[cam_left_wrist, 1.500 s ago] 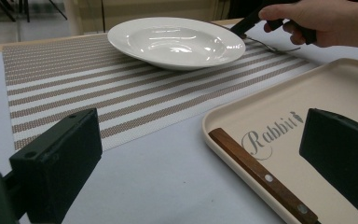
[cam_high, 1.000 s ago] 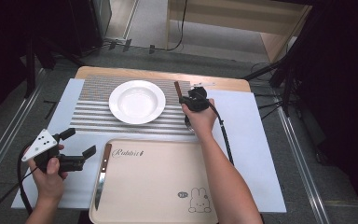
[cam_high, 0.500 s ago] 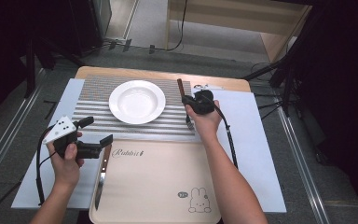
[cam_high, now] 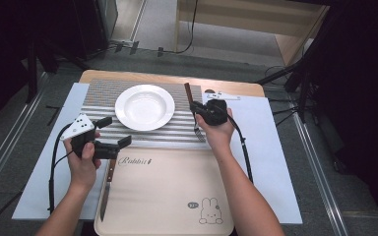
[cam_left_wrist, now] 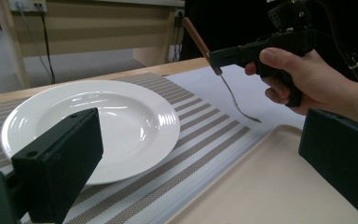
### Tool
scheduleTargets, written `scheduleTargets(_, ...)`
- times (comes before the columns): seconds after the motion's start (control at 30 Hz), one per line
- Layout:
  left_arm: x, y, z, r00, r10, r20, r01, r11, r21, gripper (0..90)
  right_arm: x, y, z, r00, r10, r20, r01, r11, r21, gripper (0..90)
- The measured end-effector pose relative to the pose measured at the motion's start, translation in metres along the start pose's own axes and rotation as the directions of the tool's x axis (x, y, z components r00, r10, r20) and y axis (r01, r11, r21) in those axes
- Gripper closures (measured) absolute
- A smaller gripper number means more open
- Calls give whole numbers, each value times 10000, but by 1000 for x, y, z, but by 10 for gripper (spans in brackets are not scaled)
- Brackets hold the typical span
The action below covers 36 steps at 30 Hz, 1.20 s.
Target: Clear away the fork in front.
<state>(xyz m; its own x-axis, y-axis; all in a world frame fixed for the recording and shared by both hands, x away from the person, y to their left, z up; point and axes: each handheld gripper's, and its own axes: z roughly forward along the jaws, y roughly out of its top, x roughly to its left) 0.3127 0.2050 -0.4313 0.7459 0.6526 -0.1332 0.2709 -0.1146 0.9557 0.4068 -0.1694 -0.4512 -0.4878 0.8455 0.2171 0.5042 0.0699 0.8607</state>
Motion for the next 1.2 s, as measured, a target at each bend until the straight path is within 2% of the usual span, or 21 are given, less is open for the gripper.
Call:
scheduleTargets(0.3,-6,6,20,9986,-65,522,58,9999,130,0,11,-8,-10,9992,-184,-348,174,9995,-277,761)
scheduleTargets(0.4,-8,7,28,9968,-307,739,300,9995,110,0,14,-10,-14,9988,-232,-432,217,9992,-348,761)
scheduleTargets(0.57,-13,9,41,9938,-480,1003,462,9987,204,0,18,-14,-18,9978,-307,-585,280,9986,-457,761)
scheduleTargets(0.77,-19,11,51,9921,-450,1173,409,9985,371,0,24,-18,-24,9959,-416,-808,367,9974,-616,761)
scheduleTargets(0.83,-21,12,54,9919,-495,1167,452,9982,395,0,27,-20,-27,9949,-461,-897,402,9969,-670,761)
scheduleTargets(0.87,-22,13,55,9931,-573,1028,530,9976,446,0,28,-20,-29,9944,-504,-931,438,9965,-710,761)
scheduleTargets(0.93,-24,14,58,9962,-661,562,631,9966,523,76,31,-21,-32,9935,-524,-1008,449,9961,-755,761)
scheduleTargets(1.0,-25,14,60,9946,-726,744,692,9965,472,104,34,-22,-35,9927,-556,-1073,469,9955,-827,761)
scheduleTargets(1.17,-32,17,66,9938,-756,812,714,9960,532,129,41,-25,-42,9903,-697,-1204,578,9934,-989,761)
scheduleTargets(1.2,-33,17,67,9937,-784,802,742,9958,540,158,43,-27,-44,9892,-745,-1264,616,9927,-1033,761)
